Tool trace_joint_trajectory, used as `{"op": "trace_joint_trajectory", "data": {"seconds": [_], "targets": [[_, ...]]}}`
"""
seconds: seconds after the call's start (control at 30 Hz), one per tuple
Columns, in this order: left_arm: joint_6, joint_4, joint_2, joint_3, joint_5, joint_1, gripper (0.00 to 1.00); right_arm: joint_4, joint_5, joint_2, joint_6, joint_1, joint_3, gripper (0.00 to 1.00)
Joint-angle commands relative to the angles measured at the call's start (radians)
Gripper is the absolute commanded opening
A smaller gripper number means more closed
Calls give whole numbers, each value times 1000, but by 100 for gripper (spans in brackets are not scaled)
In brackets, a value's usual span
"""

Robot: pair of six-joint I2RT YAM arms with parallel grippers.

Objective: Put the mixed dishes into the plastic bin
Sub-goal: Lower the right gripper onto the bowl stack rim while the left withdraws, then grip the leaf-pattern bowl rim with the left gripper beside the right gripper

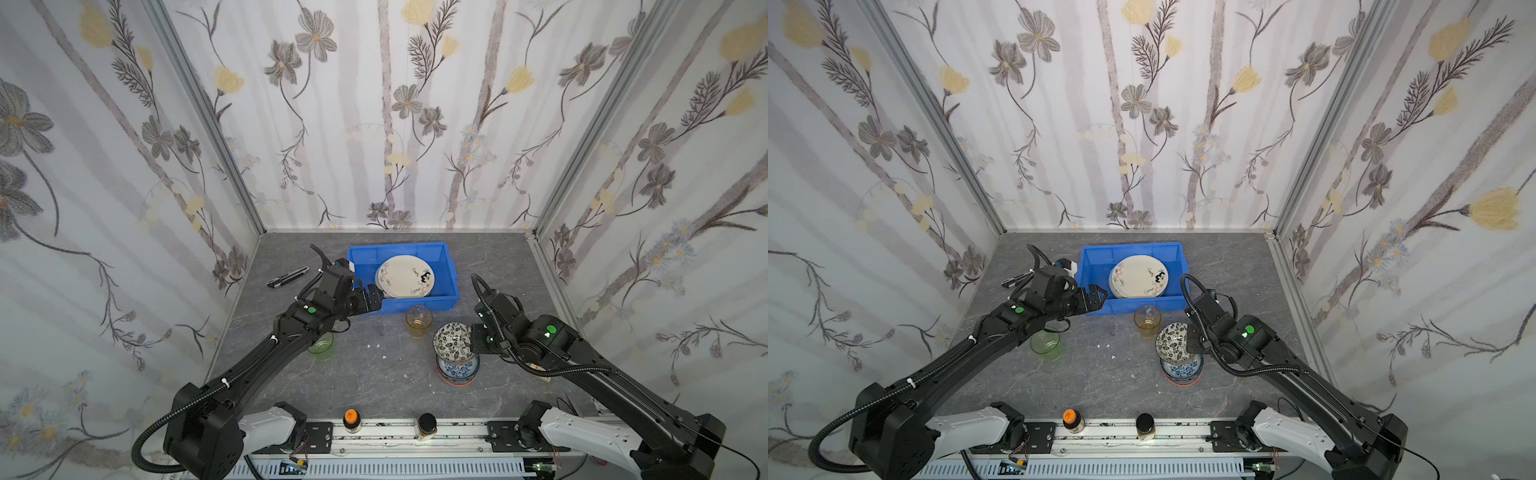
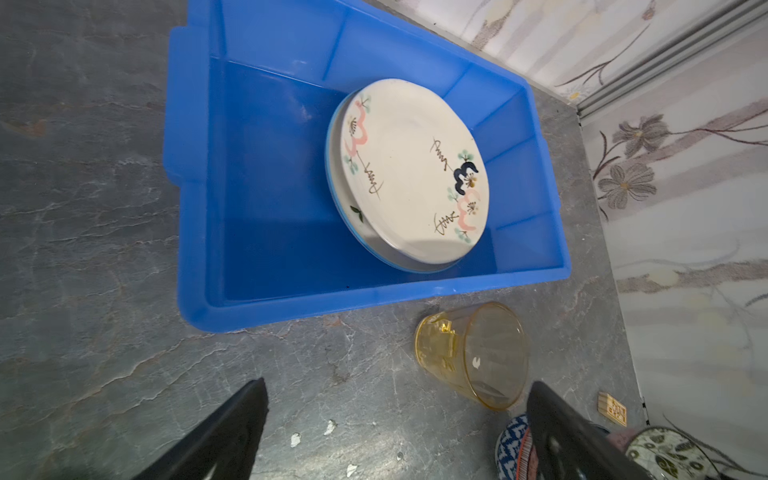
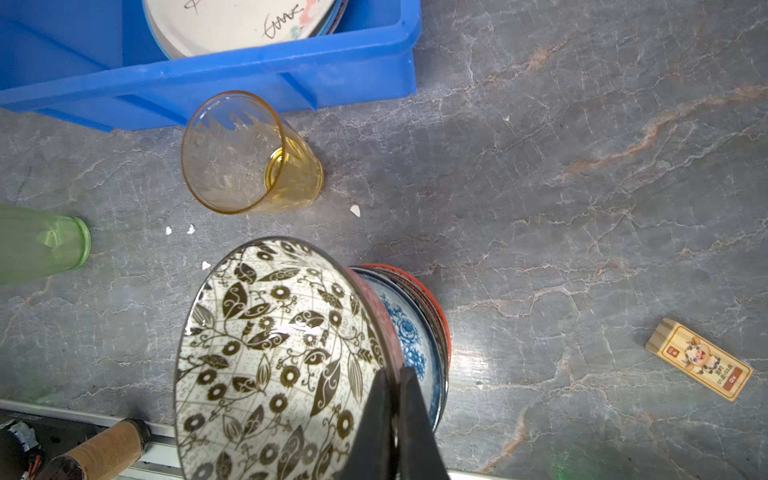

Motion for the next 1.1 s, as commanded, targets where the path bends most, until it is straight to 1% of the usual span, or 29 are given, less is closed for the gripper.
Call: {"op": "trace_joint_trajectory", "data": {"seconds": [0.0,0.2,0.4,0.53,0.7,0.83,0.97,1.07], "targets": [[-47,-22,-18,18,3,-47,100,57,20,43,-51,0,55,0],[-116,-25,-14,13,-40,-166,100,108,16,132,-117,-5,134,0],[-171,-25,21,32,-88,-279,100,156,-21,225,-171,-9,187,0],[-190,-25,51,52,-99,-318,94,177,-44,264,-190,-9,219,0],[-205,-24,104,63,-109,-330,84,204,-75,299,-211,-8,248,0],[-213,-22,124,72,-122,-329,73,232,-100,311,-217,-6,249,0],[-223,-22,140,80,-131,-330,59,241,-105,322,-222,-5,248,0],[-220,-22,157,89,-127,-327,51,243,-105,324,-225,-5,245,0]]}}
